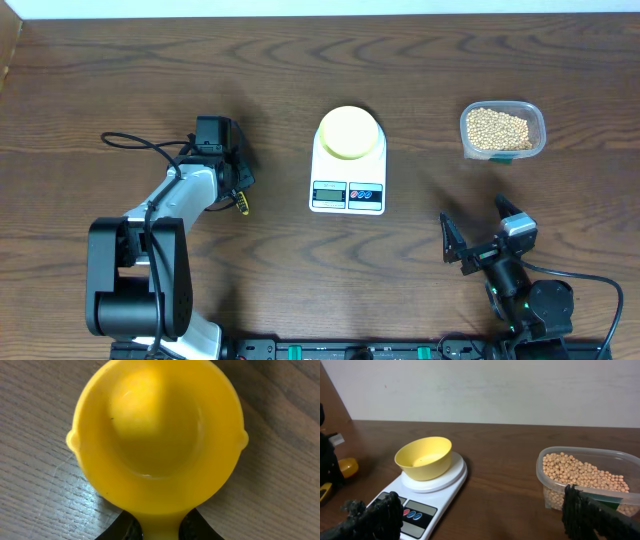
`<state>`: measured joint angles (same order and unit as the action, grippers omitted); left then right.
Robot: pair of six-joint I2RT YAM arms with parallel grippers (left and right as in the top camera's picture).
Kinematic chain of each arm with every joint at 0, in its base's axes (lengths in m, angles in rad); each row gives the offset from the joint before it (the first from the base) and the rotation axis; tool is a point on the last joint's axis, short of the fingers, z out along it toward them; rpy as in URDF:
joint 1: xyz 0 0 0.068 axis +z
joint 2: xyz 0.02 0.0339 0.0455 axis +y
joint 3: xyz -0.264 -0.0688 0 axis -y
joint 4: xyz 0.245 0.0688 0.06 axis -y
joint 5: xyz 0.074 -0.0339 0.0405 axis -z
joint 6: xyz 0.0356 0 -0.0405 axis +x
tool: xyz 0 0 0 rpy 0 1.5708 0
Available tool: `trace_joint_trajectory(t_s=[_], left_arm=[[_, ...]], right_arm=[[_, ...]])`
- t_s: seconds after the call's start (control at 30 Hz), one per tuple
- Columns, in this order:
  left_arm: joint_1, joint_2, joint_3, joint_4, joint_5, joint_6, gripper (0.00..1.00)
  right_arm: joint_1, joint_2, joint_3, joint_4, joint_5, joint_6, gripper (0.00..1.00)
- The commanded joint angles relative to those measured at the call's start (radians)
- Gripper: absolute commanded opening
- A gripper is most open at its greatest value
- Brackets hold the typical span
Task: Scoop item into bowl and weigh 50g on scale
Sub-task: 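Lift the yellow scoop with the left gripper toward the right gripper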
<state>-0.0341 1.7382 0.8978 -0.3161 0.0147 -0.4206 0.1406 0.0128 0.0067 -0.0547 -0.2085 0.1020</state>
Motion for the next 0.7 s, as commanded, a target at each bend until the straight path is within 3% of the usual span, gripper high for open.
trace_joint_trajectory(t_s=[0.0,0.3,0.53,0.67], left_arm=[[0.003,0.026,-0.01,-0.011,-0.008,0.005,0.22],[0.003,-0.021,-0.001,-0.01,0.0,-0.006,0.15],[0.003,-0.183,-0.001,-0.01,0.005,-0.084,0.16],[0.003,-0.282,-0.001,0.002,0.098,-0.119,0.15]], right_arm=[[-0.008,-0.002,-0.001,-0.004,0.0,-0.006,0.99],[-0.008,-0.002,-0.001,-0.004,0.0,-0.006,0.99],[-0.008,-0.002,-0.001,-0.004,0.008,-0.058,0.99],[-0.009,-0.002,-0.001,-0.004,0.013,-0.059,0.99]])
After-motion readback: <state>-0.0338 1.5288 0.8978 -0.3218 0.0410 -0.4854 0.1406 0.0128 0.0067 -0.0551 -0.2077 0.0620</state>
